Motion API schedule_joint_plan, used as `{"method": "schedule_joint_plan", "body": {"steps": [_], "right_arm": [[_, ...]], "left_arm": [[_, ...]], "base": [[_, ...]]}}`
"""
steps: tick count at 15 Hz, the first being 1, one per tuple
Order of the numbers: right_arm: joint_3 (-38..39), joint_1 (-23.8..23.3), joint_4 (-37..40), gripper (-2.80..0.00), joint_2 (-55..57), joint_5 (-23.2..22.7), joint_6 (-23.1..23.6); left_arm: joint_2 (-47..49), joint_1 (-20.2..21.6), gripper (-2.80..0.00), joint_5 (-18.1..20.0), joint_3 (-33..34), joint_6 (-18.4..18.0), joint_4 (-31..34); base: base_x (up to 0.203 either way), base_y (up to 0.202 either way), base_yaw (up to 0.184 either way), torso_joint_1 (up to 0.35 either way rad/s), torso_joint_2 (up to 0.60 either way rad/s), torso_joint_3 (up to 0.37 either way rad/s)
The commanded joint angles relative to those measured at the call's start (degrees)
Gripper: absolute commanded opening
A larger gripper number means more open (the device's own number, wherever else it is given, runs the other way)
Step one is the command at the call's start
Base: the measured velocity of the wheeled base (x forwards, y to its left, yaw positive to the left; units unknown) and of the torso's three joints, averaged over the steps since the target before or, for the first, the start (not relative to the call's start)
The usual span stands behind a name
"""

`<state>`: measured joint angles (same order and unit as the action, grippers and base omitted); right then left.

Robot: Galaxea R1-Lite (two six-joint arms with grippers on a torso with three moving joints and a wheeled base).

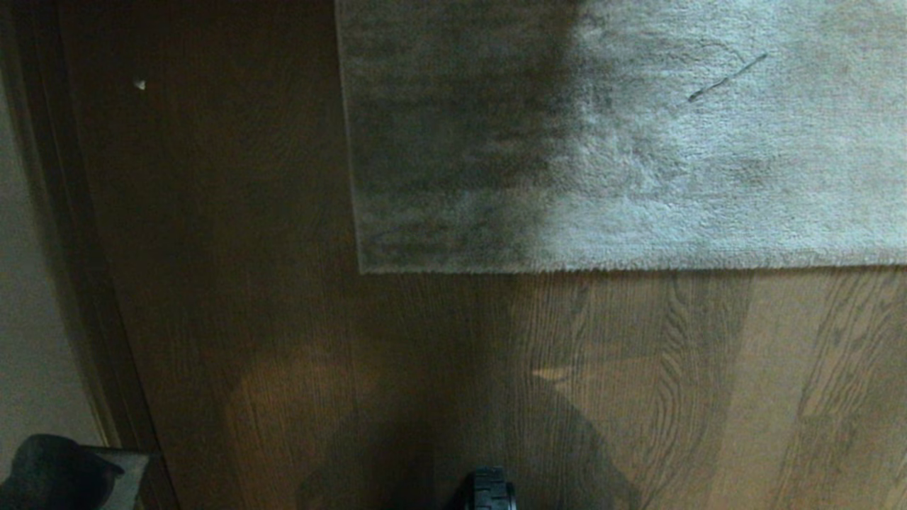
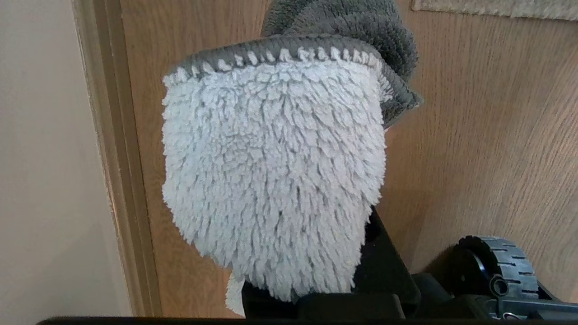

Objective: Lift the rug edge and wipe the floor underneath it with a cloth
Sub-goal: Put down the rag

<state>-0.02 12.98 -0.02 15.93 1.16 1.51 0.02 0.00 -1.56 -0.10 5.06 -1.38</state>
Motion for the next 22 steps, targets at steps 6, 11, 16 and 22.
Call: {"method": "schedule_joint_plan", "body": {"steps": [6,11,16,22], "right_arm": [[0.0,0.0,-0.1,-2.80,0.2,0.1,-0.5],[0.0,0.0,0.0,-2.80,0.2,0.1,-0.5],[0.0,-2.2,-0.1,-2.80,0.3,0.1,-0.5],[0.0,-11.2,0.0,-2.80,-3.9,0.1,-0.5]], "left_arm": [[0.0,0.0,-2.80,0.0,0.0,0.0,0.0],[0.0,0.0,-2.80,0.0,0.0,0.0,0.0],[0.0,0.0,-2.80,0.0,0.0,0.0,0.0],[0.0,0.0,-2.80,0.0,0.0,0.0,0.0]], "base": [[0.000,0.000,0.000,0.000,0.00,0.000],[0.000,0.000,0.000,0.000,0.00,0.000],[0.000,0.000,0.000,0.000,0.00,0.000],[0.000,0.000,0.000,0.000,0.00,0.000]]}}
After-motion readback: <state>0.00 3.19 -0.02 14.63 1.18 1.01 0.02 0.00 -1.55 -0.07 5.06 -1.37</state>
